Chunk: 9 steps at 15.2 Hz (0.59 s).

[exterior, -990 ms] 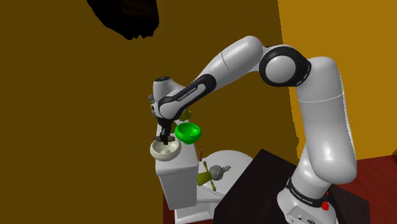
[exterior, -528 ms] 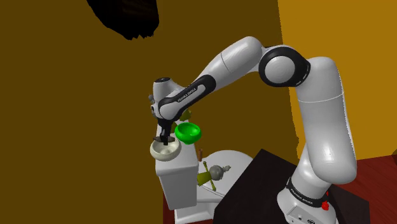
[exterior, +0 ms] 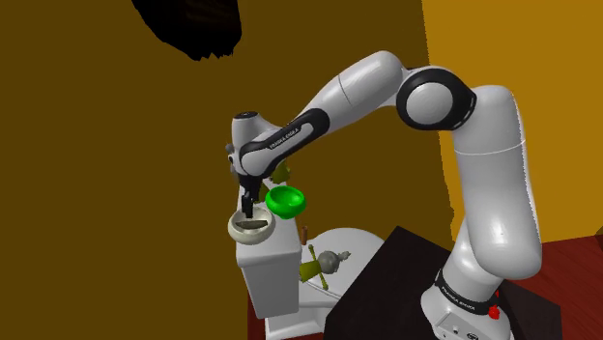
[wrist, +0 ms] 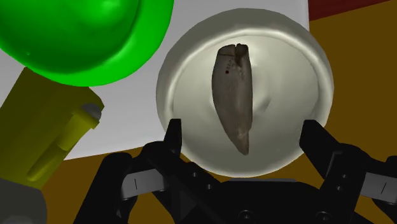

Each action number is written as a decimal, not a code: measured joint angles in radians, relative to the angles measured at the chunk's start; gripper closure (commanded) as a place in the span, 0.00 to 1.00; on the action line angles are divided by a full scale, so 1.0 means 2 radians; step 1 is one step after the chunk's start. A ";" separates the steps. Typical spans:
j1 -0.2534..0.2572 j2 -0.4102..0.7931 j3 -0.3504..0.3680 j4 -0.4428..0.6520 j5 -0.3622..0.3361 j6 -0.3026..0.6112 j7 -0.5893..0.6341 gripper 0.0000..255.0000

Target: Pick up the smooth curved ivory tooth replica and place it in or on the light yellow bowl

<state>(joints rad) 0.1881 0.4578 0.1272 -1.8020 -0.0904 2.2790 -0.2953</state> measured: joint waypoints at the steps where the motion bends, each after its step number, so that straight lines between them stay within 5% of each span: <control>1: 0.000 -0.007 0.001 0.003 0.001 -0.010 0.000 0.00; 9: -0.001 -0.026 0.003 0.006 0.005 -0.032 -0.002 0.00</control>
